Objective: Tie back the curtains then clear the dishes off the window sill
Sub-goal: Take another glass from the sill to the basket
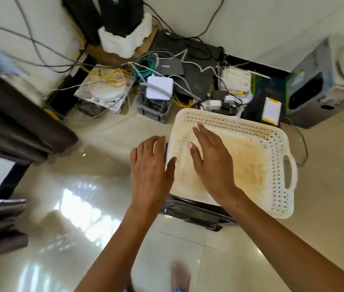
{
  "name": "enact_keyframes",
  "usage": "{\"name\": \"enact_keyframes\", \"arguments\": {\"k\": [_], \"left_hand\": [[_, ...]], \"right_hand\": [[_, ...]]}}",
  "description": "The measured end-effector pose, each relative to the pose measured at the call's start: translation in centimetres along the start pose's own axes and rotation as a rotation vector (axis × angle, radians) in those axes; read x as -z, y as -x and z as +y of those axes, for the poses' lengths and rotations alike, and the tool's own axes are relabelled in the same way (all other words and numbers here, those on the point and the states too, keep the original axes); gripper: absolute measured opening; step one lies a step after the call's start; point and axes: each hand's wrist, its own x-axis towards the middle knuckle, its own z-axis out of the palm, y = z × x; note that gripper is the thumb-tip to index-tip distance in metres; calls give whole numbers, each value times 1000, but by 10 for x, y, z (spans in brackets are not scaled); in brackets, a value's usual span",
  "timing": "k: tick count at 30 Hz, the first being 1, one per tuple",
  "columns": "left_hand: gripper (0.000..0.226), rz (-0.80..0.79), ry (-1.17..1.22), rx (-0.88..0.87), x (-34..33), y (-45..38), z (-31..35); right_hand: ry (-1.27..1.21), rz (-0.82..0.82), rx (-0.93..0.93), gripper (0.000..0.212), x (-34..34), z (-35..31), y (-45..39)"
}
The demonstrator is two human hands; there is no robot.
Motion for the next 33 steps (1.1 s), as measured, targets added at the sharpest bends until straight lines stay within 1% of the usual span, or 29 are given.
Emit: {"name": "enact_keyframes", "arguments": {"k": [2, 5, 9, 13, 16, 19, 22, 25, 28, 31, 33], "left_hand": [[50, 64, 16, 84, 27, 23, -20], [47, 189, -20, 179, 65, 64, -63], [42, 328, -93, 405, 121, 139, -138], [41, 410, -173, 698, 173, 225, -220], [43, 471, -252, 861, 214, 277, -272], [44, 485, -341, 1016, 257, 311, -321], [43, 498, -362, 1085, 285, 330, -370], [44, 529, -373, 1100, 303, 338, -421], [43, 580, -374, 1110, 316, 339, -466], [40, 611, -353, 1090, 320, 330, -496], [40, 570, -387, 1102, 319, 321, -513]], "right_hand": [[4, -42, 155, 39, -6, -37, 5], [9, -130, 367, 37, -29, -104, 20], [-83, -271, 691, 42, -81, -204, 61], [-233, -350, 935, 36, -131, -300, 121], [-305, -424, 1088, 32, -164, -371, 167], [-313, -504, 1240, 33, -200, -447, 210], [-372, -554, 1335, 36, -232, -515, 239], [-405, -545, 1373, 38, -261, -587, 259], [-318, -537, 1413, 41, -297, -647, 265], [-222, -510, 1436, 40, -335, -680, 255], [-119, -489, 1510, 33, -362, -693, 241]]}}
